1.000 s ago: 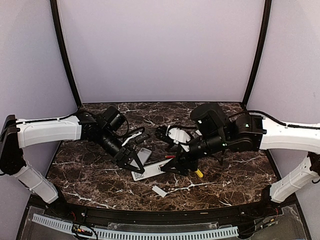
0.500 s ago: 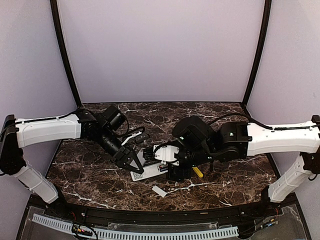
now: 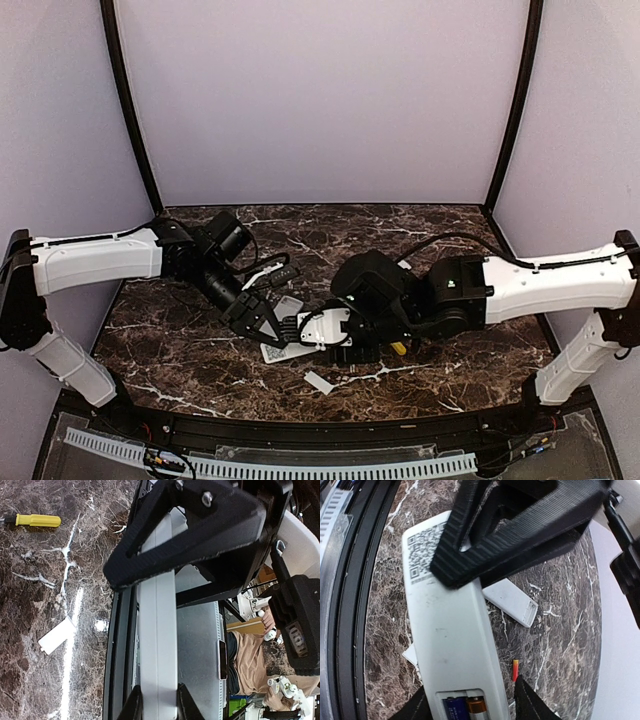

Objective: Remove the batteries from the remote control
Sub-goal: Pass from the left arm to the right, then place the remote control without the battery cover at the center of the board, then pick up the screwdriver from the center of the board, then pass from the right arm to the left, then pass from the left arm to the right

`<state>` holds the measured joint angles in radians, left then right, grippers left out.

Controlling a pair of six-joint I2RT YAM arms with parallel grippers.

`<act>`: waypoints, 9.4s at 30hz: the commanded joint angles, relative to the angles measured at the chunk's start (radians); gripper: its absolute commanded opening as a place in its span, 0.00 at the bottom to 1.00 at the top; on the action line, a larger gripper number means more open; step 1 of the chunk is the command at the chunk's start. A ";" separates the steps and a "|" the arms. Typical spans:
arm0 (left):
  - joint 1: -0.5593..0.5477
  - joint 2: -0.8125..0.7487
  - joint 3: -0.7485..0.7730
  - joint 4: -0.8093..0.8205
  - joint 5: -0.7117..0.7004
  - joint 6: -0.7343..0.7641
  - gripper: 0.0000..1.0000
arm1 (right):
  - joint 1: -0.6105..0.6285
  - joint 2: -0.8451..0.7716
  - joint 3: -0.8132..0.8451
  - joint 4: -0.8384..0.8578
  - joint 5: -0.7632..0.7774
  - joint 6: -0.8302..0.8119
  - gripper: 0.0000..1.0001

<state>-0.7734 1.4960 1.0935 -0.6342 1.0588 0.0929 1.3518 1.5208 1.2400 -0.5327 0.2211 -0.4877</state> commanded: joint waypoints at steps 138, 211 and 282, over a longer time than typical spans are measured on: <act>0.310 -0.343 -0.139 0.469 -1.084 -0.193 0.98 | -0.422 0.099 -0.398 0.161 -0.016 1.234 0.35; 0.080 -0.022 -0.112 1.069 -0.501 -0.970 0.23 | -0.317 -0.049 -0.019 0.218 -0.150 0.600 0.09; 0.095 -0.204 -0.304 1.689 -0.503 -0.924 0.00 | -0.422 -0.125 -0.348 1.304 -0.582 1.245 0.36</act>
<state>-0.6823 1.3102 0.8139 0.9874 0.5438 -0.8223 0.9310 1.3880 0.8577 0.7368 -0.3408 0.7544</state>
